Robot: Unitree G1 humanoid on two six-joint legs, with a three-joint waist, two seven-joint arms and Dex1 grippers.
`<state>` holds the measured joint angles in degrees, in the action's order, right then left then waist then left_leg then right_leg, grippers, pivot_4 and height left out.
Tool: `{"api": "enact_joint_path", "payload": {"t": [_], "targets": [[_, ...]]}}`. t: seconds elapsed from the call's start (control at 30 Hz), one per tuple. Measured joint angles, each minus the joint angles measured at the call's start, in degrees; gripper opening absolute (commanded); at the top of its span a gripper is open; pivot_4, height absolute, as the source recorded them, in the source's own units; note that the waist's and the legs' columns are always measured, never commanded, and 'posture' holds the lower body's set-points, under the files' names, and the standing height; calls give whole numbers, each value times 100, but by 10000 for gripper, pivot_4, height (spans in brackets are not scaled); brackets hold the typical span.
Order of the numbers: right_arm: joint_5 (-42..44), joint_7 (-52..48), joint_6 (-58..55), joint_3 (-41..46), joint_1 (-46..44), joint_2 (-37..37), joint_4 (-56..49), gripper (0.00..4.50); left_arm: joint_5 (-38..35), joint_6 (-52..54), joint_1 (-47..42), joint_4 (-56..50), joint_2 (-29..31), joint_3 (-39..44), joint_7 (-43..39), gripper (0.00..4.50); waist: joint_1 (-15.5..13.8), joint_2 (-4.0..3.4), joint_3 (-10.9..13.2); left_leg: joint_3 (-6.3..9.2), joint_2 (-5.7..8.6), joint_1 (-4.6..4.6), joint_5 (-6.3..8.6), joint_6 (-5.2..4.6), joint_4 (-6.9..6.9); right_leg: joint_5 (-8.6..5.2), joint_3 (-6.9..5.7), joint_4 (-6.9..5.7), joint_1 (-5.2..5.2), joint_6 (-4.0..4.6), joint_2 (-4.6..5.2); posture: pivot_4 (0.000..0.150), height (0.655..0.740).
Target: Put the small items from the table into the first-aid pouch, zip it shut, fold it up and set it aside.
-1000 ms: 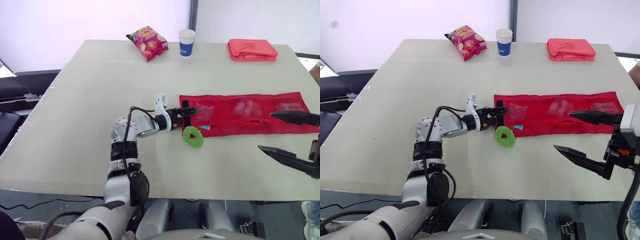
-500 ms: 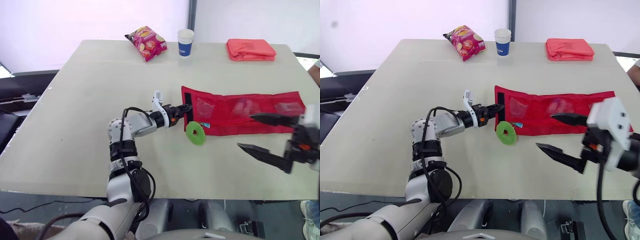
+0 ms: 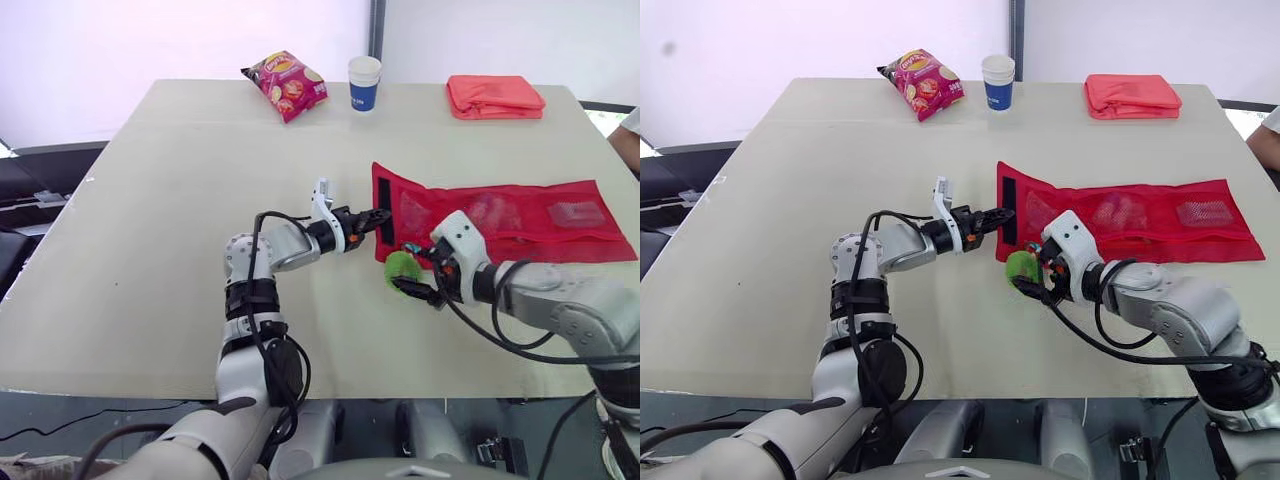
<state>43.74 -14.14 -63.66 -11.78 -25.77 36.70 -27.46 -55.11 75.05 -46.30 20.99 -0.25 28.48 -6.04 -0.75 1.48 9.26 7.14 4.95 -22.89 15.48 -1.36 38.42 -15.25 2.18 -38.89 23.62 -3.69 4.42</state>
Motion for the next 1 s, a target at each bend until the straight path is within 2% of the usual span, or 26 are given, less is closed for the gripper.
{"api": "enact_joint_path", "payload": {"t": [0.03, 0.2, 0.23, 0.3, 0.57, 0.73, 0.87, 1.0], "targets": [[-168, 25, 0, -72, -49, -83, 75, 34751, 0, -33, 32, -26, -14, -8, 0, 0, 2, -1, 0, -1, -1, 2, 0, 0, 0, 1, 0, 0, -1, 1, -2, 1500, 7400], [-591, 4, -22, -243, -2, -132, 213, 13506, -1, -59, 170, -141, -21, -50, 4, 0, 1, -1, -1, -1, -1, 1, 0, 0, -2, 1, 2, 4, 1, 1, -1, 1500, 7400], [-604, -35, -47, -190, 17, -142, 206, 6903, -2, -60, 172, -175, -20, -62, 3, 0, 0, -1, -1, -1, -1, 1, 0, 0, -1, 1, 2, 3, 1, 1, -1, 1500, 7400], [-654, -75, -108, -78, 60, -112, 189, 353, -3, -60, 179, -204, -7, -91, 3, 0, 1, -2, -1, -1, -1, 1, 0, 0, -1, 1, 1, 1, 1, 1, -2, 1500, 7400], [-777, -320, -248, 349, 186, 388, -75, 353, 38, -65, 375, -244, 273, -322, -181, 0, 3, -2, -1, -2, -1, 1, 0, 0, -2, 1, 3, 1, 1, 1, -3, 1500, 7400], [-1045, -418, -363, 968, 336, 1219, -137, 353, 162, -103, 495, -245, 756, -450, -484, 0, 14, -2, 0, -4, -3, 1, 0, 0, -5, 1, 5, 2, 4, 1, -5, 1500, 7400], [-1384, -476, -305, 1095, 389, 1707, 36, 353, 220, -119, 651, -245, 1118, -516, -700, 0, 39, -2, -1, -9, -6, 2, 0, 0, -6, 1, 12, 1, 8, 1, -6, 1500, 7400], [-1860, -467, -106, 1256, 405, 2044, 571, 353, 355, -161, 901, -240, 1876, -554, -1042, 0, 106, -3, 0, -14, -7, 2, 0, 0, -10, 0, 16, -1, 13, 2, -2, 1500, 7400]]}}
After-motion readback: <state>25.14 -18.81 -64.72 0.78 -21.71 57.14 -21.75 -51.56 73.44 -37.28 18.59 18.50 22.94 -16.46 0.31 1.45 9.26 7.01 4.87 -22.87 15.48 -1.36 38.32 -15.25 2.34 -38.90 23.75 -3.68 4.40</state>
